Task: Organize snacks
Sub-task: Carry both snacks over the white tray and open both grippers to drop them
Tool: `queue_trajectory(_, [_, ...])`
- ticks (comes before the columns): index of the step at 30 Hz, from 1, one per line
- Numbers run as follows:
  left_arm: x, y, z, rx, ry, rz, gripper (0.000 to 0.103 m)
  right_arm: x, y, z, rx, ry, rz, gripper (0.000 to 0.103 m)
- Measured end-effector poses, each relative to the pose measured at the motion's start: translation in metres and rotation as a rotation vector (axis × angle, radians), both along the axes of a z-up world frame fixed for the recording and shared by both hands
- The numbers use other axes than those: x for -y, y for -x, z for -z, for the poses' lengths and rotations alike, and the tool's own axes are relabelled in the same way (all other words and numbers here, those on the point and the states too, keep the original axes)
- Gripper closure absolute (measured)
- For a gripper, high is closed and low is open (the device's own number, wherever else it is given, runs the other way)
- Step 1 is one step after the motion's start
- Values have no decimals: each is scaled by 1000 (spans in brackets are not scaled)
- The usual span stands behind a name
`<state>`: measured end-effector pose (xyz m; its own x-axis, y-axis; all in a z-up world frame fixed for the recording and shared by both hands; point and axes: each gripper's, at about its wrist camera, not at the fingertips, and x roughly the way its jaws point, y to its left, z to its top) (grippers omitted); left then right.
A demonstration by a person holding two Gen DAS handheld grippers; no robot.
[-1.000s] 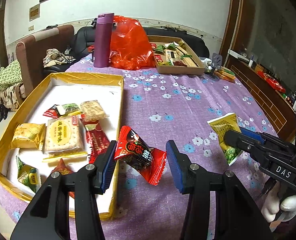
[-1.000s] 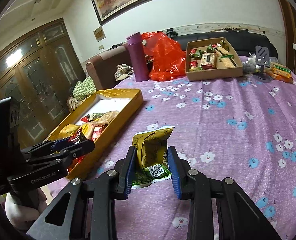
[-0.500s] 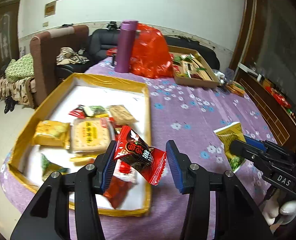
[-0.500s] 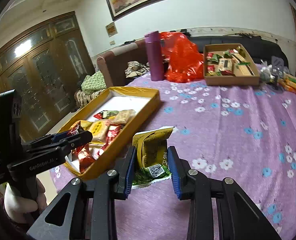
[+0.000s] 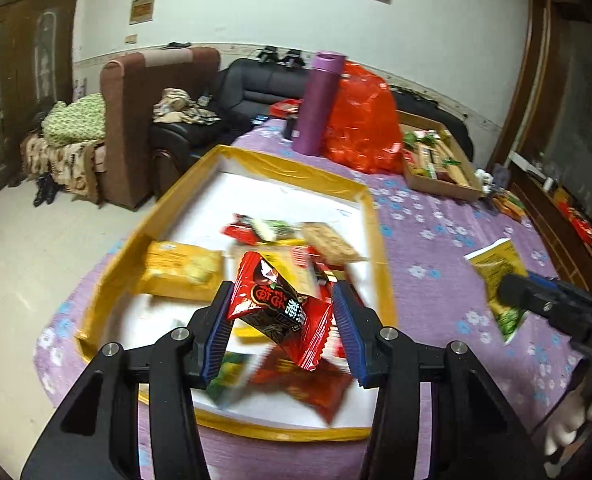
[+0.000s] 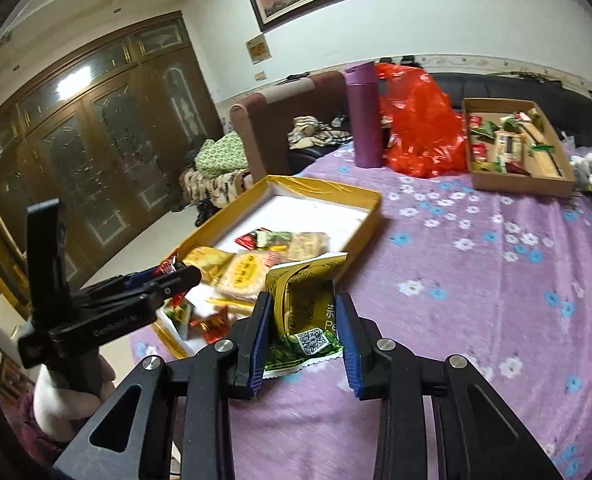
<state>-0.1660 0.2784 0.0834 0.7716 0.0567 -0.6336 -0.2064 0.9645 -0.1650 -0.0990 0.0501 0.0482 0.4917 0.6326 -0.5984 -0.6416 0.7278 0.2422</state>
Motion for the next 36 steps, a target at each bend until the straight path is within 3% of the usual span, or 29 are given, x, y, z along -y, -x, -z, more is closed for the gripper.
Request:
queue_trajectory(11, [-41,-27,-6,-28,-36,-6,55,-51,-39,4,-87,-1,-50,71])
queue_trajectory(20, [-45,-68,-10,-67,-131,25,55,-87,-65,25,-163,28,-65,71])
queue_trajectory(36, [-51,-120,12,-172,-192,24,55,-129,-89,39,-155,91,-73,71])
